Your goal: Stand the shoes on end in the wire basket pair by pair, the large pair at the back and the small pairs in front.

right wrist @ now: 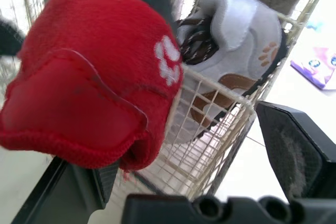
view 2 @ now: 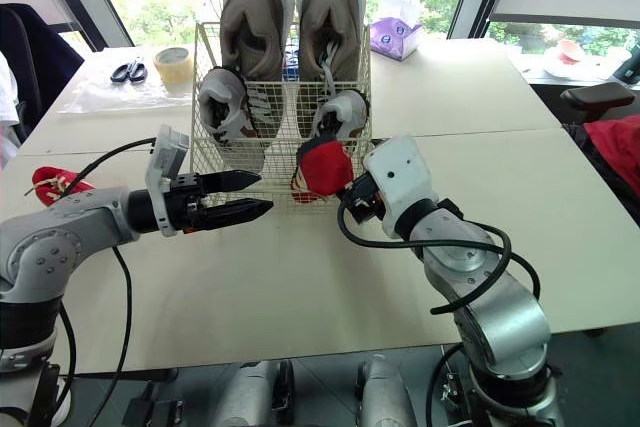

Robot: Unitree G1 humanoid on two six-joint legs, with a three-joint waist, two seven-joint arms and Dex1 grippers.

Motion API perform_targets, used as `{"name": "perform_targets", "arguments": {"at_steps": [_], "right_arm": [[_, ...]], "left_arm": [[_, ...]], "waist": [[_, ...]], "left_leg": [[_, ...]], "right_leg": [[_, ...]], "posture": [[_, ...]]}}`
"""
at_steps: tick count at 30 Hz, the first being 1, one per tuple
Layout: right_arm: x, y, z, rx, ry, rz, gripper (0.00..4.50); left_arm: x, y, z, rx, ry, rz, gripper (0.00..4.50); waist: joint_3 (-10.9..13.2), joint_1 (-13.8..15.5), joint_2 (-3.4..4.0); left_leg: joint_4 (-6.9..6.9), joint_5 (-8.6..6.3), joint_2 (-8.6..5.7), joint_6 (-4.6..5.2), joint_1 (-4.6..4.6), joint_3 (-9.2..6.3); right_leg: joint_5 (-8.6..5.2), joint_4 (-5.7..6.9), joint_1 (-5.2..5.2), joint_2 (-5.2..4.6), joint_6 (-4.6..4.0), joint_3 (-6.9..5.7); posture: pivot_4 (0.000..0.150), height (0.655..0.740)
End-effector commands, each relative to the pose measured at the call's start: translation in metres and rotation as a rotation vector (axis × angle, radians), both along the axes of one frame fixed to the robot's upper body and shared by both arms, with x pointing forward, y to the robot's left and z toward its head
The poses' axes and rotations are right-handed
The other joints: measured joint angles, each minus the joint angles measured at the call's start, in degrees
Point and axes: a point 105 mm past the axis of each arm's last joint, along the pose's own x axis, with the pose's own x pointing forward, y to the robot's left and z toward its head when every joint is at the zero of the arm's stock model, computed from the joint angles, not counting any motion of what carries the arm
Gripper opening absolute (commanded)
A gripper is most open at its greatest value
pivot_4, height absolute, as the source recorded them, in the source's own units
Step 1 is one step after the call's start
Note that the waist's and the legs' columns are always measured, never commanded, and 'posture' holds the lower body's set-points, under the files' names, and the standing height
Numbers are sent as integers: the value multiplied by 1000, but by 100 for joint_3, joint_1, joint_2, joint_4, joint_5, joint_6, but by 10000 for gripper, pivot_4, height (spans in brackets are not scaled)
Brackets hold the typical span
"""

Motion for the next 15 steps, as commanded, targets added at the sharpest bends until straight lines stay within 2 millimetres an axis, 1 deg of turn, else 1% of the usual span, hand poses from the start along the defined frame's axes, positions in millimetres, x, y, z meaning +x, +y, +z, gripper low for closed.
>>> {"name": "perform_targets", "arguments": {"at_steps": [1, 4, 6, 8, 9, 11, 13, 15], "right_arm": [[-10, 8, -2, -85, -42, 68, 40694], [-12, 8, -4, -125, -61, 93, 40694], [-10, 6, -1, -154, -85, 102, 40694], [-6, 4, 9, -153, -120, 102, 40694], [-6, 6, 16, -126, -136, 120, 40694], [-10, 13, 22, -78, -141, 183, 40694], [-18, 20, 20, -73, -122, 253, 40694], [-20, 20, 16, -99, -112, 272, 40694]], "left_arm": [[-1, 1, 4, 2, -23, 5, 42693], [-1, 1, 3, 2, -24, 6, 42693], [0, 0, 3, 2, -25, 7, 42693], [0, -1, 3, 1, -25, 6, 42693], [0, -1, 3, 1, -26, 6, 42693], [0, -2, 3, 1, -27, 7, 42693], [1, -2, 3, 1, -27, 10, 42693], [0, -2, 3, 0, -26, 11, 42693]], "waist": [[0, -2, 0], [0, 0, 0], [0, 0, 0], [0, 2, -1], [0, 1, -1], [0, 2, -1], [0, 8, -1], [0, 29, -1]], "left_leg": [[0, 0, 0, 0, 3, 1], [-2, -5, 0, 8, 13, 0], [-2, -5, 0, 8, 13, 1], [-2, -5, 1, 8, 13, 0], [-2, -5, 1, 8, 14, 0], [-2, -4, 1, 7, 15, 0], [-2, -1, 1, 1, 15, -1], [-3, 2, 0, -3, 15, 0]], "right_leg": [[0, 0, 2, 0, 0, 0], [-1, 0, 9, 0, -1, 0], [-1, 0, 10, 0, -2, 1], [-2, 0, 10, 0, -2, 0], [-2, 0, 10, 0, -2, 0], [-2, 1, 11, 0, -2, 0], [-2, 0, 11, 0, -2, 0], [-2, -2, 13, 0, -2, 0]], "posture": [[1500, 6938], [1500, 6938], [1500, 6938], [1500, 6938], [1500, 6938], [1500, 6938], [1500, 6938], [1500, 6938]]}}
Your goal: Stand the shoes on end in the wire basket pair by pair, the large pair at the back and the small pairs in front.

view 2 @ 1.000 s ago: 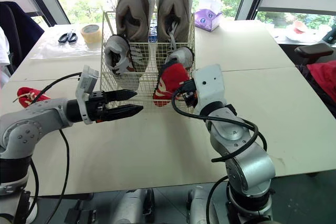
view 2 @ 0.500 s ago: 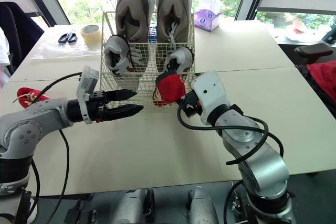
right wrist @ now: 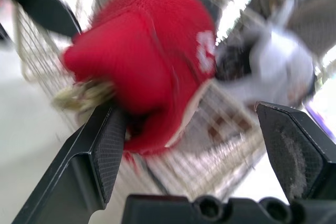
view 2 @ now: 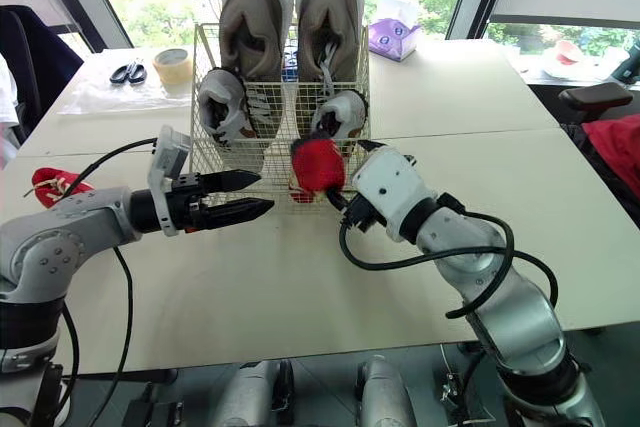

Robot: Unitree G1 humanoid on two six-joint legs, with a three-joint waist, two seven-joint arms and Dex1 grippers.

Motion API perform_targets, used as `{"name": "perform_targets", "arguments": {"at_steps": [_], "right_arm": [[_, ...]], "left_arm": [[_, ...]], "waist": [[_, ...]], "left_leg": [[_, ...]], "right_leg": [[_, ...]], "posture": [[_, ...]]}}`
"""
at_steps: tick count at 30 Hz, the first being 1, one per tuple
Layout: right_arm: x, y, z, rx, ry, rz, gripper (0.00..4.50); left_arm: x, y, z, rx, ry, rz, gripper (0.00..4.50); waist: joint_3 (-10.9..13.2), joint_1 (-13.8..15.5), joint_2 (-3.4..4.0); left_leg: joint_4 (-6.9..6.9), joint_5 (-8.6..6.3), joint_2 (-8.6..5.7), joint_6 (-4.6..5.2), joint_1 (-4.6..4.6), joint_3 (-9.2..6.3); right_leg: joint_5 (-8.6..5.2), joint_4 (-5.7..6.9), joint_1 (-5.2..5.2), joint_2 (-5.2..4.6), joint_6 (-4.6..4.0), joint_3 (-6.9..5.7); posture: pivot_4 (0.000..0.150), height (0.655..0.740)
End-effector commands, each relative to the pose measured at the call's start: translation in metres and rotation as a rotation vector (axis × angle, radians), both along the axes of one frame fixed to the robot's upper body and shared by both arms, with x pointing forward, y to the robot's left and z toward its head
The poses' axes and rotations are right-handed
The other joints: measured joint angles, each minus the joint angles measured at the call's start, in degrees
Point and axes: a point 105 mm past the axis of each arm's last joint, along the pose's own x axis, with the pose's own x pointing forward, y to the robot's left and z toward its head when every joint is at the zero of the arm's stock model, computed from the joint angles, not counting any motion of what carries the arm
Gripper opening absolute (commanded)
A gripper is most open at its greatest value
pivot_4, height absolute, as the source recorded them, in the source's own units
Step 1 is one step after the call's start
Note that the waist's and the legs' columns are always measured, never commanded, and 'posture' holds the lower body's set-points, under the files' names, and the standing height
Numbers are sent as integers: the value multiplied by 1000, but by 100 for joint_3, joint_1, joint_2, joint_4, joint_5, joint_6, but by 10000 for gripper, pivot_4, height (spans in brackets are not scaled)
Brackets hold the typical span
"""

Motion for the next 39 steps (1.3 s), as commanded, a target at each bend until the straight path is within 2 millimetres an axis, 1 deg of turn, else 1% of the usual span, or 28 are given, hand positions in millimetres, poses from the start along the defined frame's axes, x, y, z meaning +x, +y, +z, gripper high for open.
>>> {"name": "perform_targets", "arguments": {"at_steps": [1, 9, 12, 18, 21, 23, 25, 29, 33, 36, 39], "right_arm": [[-10, 2, 5, -17, -32, 50, 40694], [-8, -11, -3, -31, -1, 25, 40694], [-7, -12, -5, -27, 6, 21, 40694], [-7, -12, -8, -6, 26, 21, 40694], [-7, -11, -9, -7, 29, 24, 40694], [-7, -9, -12, -1, 42, 38, 40694], [-7, -7, -14, 3, 52, 52, 40694], [-6, -6, -15, 17, 54, 51, 40694], [-4, -11, -13, 46, 54, 20, 40694], [-6, -14, -14, 57, 74, 15, 40694], [-10, -24, -10, 78, 119, 25, 40694]], "left_arm": [[-1, 0, 3, 7, -24, 4, 42693], [-1, 2, 3, 12, -23, 15, 42693], [0, 4, 4, 14, -25, 19, 42693], [6, 5, 9, 23, -73, 46, 42693], [14, 4, 19, 29, -132, 65, 42693], [16, -10, 27, 38, -186, -1, 42693], [18, -21, 29, 54, -216, -50, 42693], [22, -31, 20, 89, -228, -116, 42693], [22, -21, 14, 107, -202, -107, 42693], [15, -10, 16, 118, -184, -97, 42693], [5, 1, 18, 141, -163, -92, 42693]], "waist": [[0, 15, 0], [-1, 14, -1], [-1, 14, -1], [-1, 17, -1], [1, 25, -3], [0, 34, -4], [-1, 45, -6], [-2, -10, -7], [-2, -25, -7], [-1, -15, -7], [-1, -3, -8]], "left_leg": [[0, 0, 0, 0, 0, 1], [1, -3, 0, 6, 4, 0], [1, -4, 0, 7, 4, 0], [1, -3, 0, 5, 4, 0], [1, -3, 0, 5, 4, -1], [1, -4, -1, 8, 3, -1], [2, -4, -2, 6, 3, -1], [2, 4, -2, -7, 4, 1], [-2, 4, 0, -7, 3, 2], [-1, 4, 1, -6, 3, 2], [-1, 2, 1, -4, 2, 0]], "right_leg": [[0, -1, 1, 0, 0, 0], [0, 0, 4, 0, 0, 0], [0, 0, 4, 0, 0, 0], [0, 0, 4, 0, 0, 0], [0, 0, 4, 0, 0, -1], [0, 0, 5, 0, 0, -2], [0, -1, 8, -1, 0, -3], [0, -2, 8, 0, 0, -3], [0, 1, 1, 3, -1, -2], [-1, 1, 2, 2, -1, -1], [-1, 0, 2, 2, -1, -2]], "posture": [[1500, 6938], [1500, 6938], [1500, 6938], [1500, 6938], [1500, 6938], [1500, 6938], [1500, 6938], [1500, 6938], [1500, 6938], [1500, 6938], [1500, 6938]]}}
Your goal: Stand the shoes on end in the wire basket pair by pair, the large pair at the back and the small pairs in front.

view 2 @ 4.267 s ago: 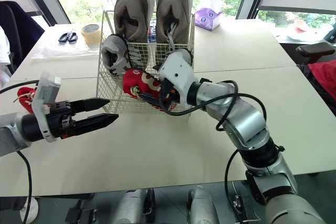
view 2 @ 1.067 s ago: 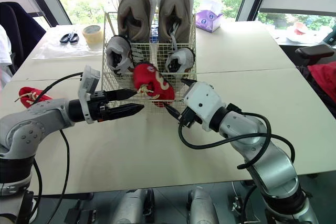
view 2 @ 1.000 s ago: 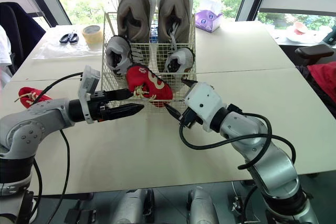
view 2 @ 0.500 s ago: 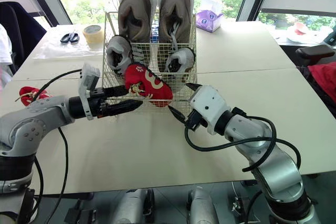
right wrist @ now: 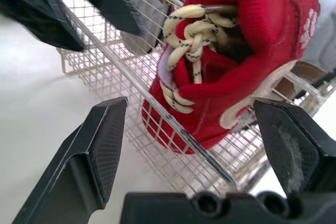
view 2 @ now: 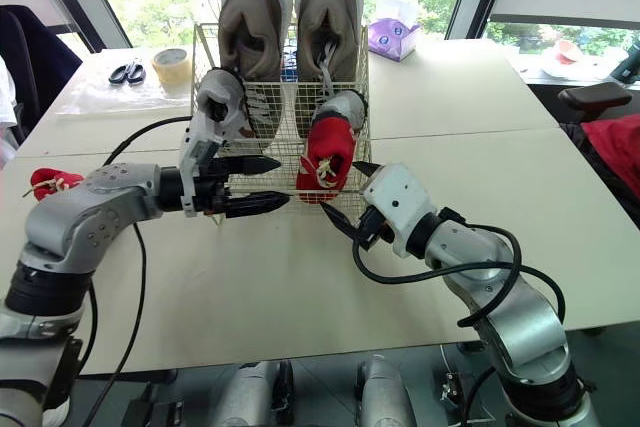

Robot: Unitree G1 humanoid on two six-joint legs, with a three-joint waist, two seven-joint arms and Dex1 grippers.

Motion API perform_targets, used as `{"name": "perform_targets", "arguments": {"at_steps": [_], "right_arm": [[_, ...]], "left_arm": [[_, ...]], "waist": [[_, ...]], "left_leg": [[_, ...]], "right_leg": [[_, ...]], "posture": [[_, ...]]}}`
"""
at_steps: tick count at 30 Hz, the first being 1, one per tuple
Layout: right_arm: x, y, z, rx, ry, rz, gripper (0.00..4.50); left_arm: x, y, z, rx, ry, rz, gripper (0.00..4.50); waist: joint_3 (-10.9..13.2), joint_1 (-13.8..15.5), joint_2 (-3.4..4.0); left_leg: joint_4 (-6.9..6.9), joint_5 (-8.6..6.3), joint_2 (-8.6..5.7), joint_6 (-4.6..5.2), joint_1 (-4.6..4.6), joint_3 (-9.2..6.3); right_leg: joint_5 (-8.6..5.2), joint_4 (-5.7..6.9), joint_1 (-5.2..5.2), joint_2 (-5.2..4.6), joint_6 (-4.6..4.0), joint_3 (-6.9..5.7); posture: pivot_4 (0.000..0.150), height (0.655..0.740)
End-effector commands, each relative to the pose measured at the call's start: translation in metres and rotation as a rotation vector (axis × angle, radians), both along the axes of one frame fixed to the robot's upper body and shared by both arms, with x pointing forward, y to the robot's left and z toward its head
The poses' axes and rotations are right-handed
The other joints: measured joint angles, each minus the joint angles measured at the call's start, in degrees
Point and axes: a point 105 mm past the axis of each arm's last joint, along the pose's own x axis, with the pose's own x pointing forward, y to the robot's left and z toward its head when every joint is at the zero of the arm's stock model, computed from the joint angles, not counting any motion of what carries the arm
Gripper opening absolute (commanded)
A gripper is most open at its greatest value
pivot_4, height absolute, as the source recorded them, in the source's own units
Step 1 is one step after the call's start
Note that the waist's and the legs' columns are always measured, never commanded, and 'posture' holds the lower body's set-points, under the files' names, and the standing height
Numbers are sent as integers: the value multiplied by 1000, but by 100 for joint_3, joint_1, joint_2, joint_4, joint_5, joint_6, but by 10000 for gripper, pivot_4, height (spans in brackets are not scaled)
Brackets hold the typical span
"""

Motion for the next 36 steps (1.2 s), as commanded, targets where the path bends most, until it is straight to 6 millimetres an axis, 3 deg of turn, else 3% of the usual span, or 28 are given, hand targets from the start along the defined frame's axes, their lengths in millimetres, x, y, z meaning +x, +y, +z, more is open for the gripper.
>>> {"name": "perform_targets", "arguments": {"at_steps": [1, 4, 6, 10, 16, 19, 20, 22, 25, 31, 36], "right_arm": [[-12, -12, 15, 37, 7, 30, 40694], [-31, -24, 25, 13, 114, 175, 40694], [-36, -39, 42, -25, 165, 229, 41170], [-35, -55, 80, -54, 209, 293, 43181], [-45, -75, 99, -239, 322, 391, 43181], [-47, -78, 145, -137, 211, 503, 43181], [-48, -75, 151, -140, 185, 557, 43181], [-46, -69, 152, -175, 171, 615, 43181], [-44, -62, 145, -215, 172, 663, 43181], [-49, -54, 135, -229, 187, 737, 43181], [-53, -50, 129, -232, 193, 742, 43181]], "left_arm": [[-17, 11, 19, 6, -40, -10, 42693], [-31, 28, 30, -7, 17, 24, 42693], [-38, 46, 40, -27, 63, 88, 43847], [-21, 99, 53, 20, -2, 441, 44539], [-19, 176, 59, 148, 100, 810, 44539], [-19, 234, 68, 245, 150, 1134, 44539], [-21, 266, 69, 250, 208, 1344, 44539], [-29, 299, 64, 265, 320, 1585, 44539], [-34, 311, 61, 270, 398, 1688, 44539], [-44, 332, 44, 132, 574, 1857, 44539], [-21, 329, 22, 72, 630, 1815, 44539]], "waist": [[0, 23, -1], [2, 33, -2], [9, 20, -2], [10, -16, -4], [14, 11, -8], [17, -12, -8], [17, -12, -8], [11, -8, -17], [7, -19, -25], [9, 24, -45], [1, 43, -63]], "left_leg": [[0, -2, 0, 4, 0, 0], [3, -13, -1, 23, 0, -2], [4, -19, 0, 33, 2, -4], [-1, -20, 2, 34, 13, -15], [-12, -21, 3, 33, -3, 3], [-8, -24, 2, 34, -5, 14], [-8, -23, 3, 34, -5, 14], [-10, -20, 4, 29, -3, 11], [-18, -22, 6, 30, 2, 18], [3, 5, 3, -12, -78, 23], [9, 6, 3, -14, -78, 21]], "right_leg": [[0, -1, 1, -1, 0, 0], [0, -1, 4, -4, 0, 0], [0, -3, 7, -4, 0, -1], [-3, -2, 6, -4, -7, 2], [-12, -3, -13, -3, -15, -1], [-12, -6, -21, -8, -14, 4], [-12, -5, -25, -8, -14, 8], [-13, -1, -26, -2, -15, 6], [-15, 2, -23, -4, -15, 8], [-12, 26, -90, -7, -13, 6], [-12, 32, -87, -7, -13, 2]], "posture": [[1500, 6938], [1500, 6938], [1500, 6938], [1500, 6938], [1500, 6938], [1500, 6938], [1500, 6938], [1500, 6938], [1500, 6938], [1500, 6938], [1500, 6938]]}}
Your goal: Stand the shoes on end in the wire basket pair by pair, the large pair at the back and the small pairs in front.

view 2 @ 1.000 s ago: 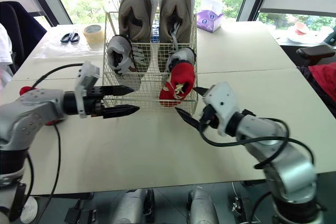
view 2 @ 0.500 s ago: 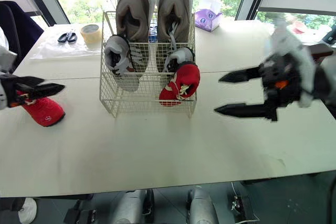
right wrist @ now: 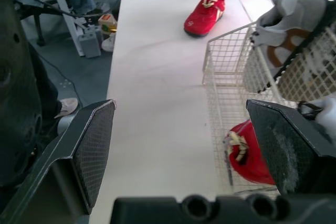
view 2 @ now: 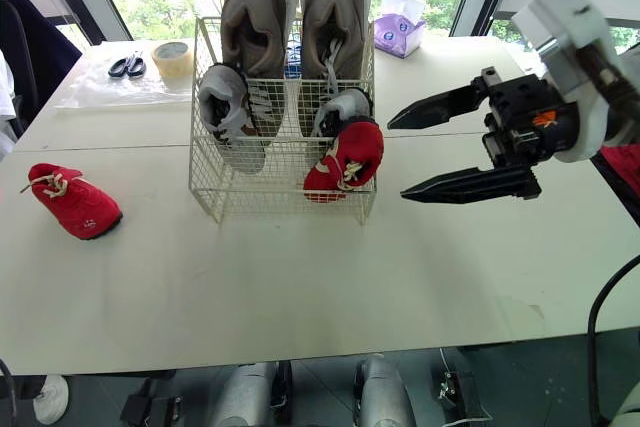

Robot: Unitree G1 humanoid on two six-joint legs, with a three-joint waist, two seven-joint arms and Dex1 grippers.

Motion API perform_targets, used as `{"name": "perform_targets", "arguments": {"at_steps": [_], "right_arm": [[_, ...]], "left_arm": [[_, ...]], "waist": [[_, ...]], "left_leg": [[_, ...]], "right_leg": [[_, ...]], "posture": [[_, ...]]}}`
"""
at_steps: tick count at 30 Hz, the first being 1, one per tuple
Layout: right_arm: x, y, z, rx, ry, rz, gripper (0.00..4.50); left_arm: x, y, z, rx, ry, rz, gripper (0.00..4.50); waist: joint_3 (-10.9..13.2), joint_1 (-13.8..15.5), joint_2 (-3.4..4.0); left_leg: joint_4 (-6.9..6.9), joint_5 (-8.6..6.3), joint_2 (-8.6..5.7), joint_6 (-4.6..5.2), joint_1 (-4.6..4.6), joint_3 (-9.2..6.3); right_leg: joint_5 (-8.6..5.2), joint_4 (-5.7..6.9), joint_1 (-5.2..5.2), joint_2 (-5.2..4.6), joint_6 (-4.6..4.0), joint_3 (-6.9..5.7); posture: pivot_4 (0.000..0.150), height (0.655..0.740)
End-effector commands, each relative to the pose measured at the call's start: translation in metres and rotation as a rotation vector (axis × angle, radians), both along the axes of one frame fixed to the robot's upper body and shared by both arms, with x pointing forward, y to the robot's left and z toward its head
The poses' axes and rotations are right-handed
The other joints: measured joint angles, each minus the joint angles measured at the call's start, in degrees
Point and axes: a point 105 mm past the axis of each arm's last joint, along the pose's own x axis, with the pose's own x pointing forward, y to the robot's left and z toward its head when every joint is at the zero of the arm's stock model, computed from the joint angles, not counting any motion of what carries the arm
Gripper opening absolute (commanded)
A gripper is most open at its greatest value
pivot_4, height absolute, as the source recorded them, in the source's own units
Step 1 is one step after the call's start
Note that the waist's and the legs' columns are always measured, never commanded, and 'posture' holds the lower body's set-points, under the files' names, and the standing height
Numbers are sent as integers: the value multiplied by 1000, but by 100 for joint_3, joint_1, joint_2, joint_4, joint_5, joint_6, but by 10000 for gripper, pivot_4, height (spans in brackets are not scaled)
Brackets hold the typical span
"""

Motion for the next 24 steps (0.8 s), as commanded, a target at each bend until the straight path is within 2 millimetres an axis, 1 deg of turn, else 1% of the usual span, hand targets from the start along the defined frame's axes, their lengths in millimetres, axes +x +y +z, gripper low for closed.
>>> {"name": "perform_targets", "arguments": {"at_steps": [1, 4, 7, 11, 13, 15, 16, 17, 18, 21, 23, 24], "right_arm": [[-10, 2, 7, 9, -54, 12, 43181], [-12, 1, 4, 4, -43, -12, 43181], [-12, -3, -1, -10, -37, -67, 43181], [-14, -3, -1, 4, -30, -87, 43181], [-15, -2, 0, 13, -27, -92, 43181], [-15, -1, 1, 16, -30, -99, 43181], [-15, -1, 1, 15, -34, -103, 44272], [-15, -1, 2, 12, -37, -108, 45000], [-15, -1, 2, 11, -38, -111, 45000], [-14, -2, 4, 13, -38, -120, 45000], [-14, -2, 3, 9, -37, -124, 45000], [-14, -2, 2, 8, -36, -125, 45000]], "left_arm": [[12, 3, -1, -4, -42, 4, 44539], [23, 0, -11, -19, -39, -9, 44539], [32, -7, -21, -70, -40, -30, 44539], [40, -12, -29, -94, -45, -41, 44539], [46, -14, -40, -109, -50, -44, 44539], [52, -19, -63, -139, -32, -65, 44539], [53, -19, -74, -137, -18, -71, 42214], [54, -20, -81, -134, -8, -80, 38987], [55, -20, -84, -130, -6, -90, 35587], [58, -23, -85, -130, -6, -110, 21142], [59, -25, -83, -134, -8, -126, 10369], [59, -25, -82, -137, -11, -130, 5877]], "waist": [[-1, -5, -11], [-3, -17, -20], [-3, -17, -23], [-4, -12, -23], [-4, -5, -24], [-5, -3, -23], [-6, -4, -22], [-6, -3, -22], [-9, 1, -17], [-18, -2, -2], [-19, -18, 0], [-20, -24, 2]], "left_leg": [[3, 0, 0, 0, 0, -1], [5, 1, 0, -1, 0, -4], [5, 1, 0, -1, 0, -4], [6, 1, 0, -1, 2, -2], [8, 2, 0, -2, 3, -5], [16, 2, 0, -2, 4, -7], [20, 1, 0, -1, 5, -6], [25, 0, 1, 0, 6, -7], [29, 0, 1, 1, 7, -7], [41, -3, 1, 4, 20, -8], [42, -9, 1, 13, 37, -9], [42, -14, 2, 22, 45, -8]], "right_leg": [[0, 1, 2, 0, 0, -1], [0, 4, 2, 0, -1, -1], [0, 4, 2, 0, -1, -1], [1, 8, 2, 0, -1, -1], [0, 14, 3, -1, -1, -1], [0, 16, 8, -1, -1, -2], [1, 18, 9, -1, -1, -2], [0, 20, 12, -1, -1, -2], [0, 23, 14, -1, -1, -2], [0, 35, 26, -4, -1, -2], [0, 47, 32, -5, -2, 0], [-1, 53, 35, -5, -2, 2]], "posture": [[1500, 6938], [1500, 6938], [1500, 6938], [1500, 6938], [1500, 6938], [1500, 6938], [1500, 6938], [1500, 6938], [1500, 6938], [1500, 6938], [1500, 6938], [1500, 6938]]}}
